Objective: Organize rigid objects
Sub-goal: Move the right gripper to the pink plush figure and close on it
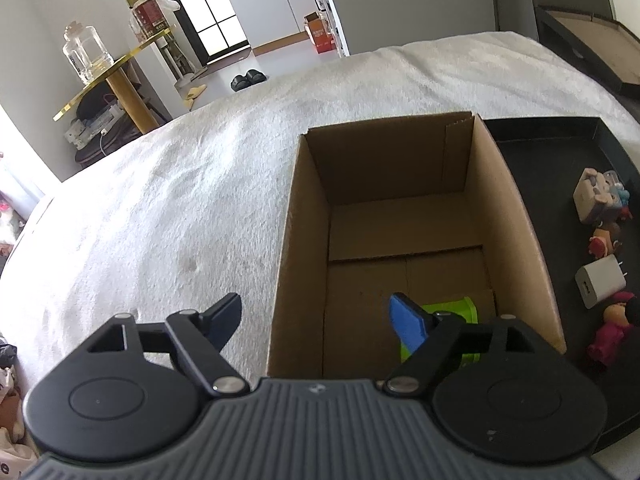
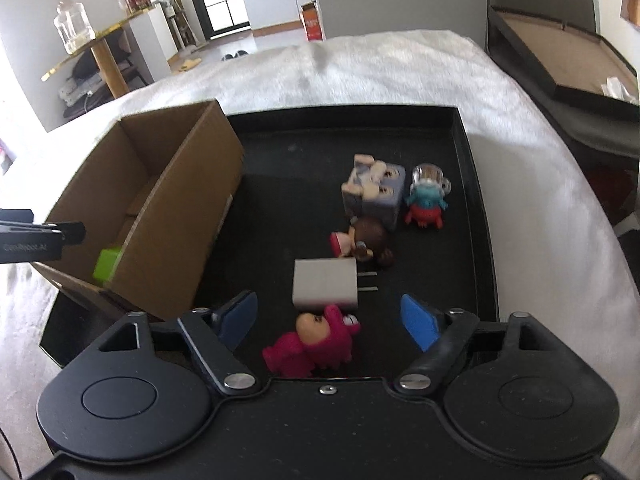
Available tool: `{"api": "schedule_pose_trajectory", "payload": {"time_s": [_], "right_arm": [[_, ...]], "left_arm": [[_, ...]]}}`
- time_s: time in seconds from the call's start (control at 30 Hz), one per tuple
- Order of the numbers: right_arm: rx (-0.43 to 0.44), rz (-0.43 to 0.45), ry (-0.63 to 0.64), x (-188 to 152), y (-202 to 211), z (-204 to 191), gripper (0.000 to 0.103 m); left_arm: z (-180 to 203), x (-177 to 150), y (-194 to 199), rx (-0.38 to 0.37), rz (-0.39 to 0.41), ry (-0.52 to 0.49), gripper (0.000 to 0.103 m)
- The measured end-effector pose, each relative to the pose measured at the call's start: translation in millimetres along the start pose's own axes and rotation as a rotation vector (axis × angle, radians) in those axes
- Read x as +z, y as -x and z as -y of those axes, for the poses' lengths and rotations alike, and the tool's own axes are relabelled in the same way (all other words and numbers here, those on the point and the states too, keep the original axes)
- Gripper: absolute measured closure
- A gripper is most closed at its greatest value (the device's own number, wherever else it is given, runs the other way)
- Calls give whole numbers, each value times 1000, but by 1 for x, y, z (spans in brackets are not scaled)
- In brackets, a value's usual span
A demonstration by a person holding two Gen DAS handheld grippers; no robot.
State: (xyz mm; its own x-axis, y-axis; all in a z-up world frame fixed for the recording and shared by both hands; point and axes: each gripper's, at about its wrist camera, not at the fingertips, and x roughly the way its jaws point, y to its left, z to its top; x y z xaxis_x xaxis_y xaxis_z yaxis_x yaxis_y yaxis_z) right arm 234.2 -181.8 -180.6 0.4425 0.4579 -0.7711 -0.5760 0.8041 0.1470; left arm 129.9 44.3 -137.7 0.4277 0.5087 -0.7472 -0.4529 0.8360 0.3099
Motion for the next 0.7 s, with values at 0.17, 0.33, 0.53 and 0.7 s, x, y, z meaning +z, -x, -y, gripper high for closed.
{"api": "schedule_pose_trajectory", "payload": {"time_s": [0.17,0.33,0.53,0.7], "right_arm": [[-4,-40,-9,-5,-11,2,16],[6,-66,-31,-8,-19,2,15],[3,-93,-68,-9,-29,4,15],[25,-101,-7,-11,-30,-7,15]], "left_arm": [[3,1,-3,14,-14,-9,22],[6,0,-6,21,-25,-21,22],[6,1,-8,23,-28,-22,21],[8,1,-9,29,-32,-25,21]]}}
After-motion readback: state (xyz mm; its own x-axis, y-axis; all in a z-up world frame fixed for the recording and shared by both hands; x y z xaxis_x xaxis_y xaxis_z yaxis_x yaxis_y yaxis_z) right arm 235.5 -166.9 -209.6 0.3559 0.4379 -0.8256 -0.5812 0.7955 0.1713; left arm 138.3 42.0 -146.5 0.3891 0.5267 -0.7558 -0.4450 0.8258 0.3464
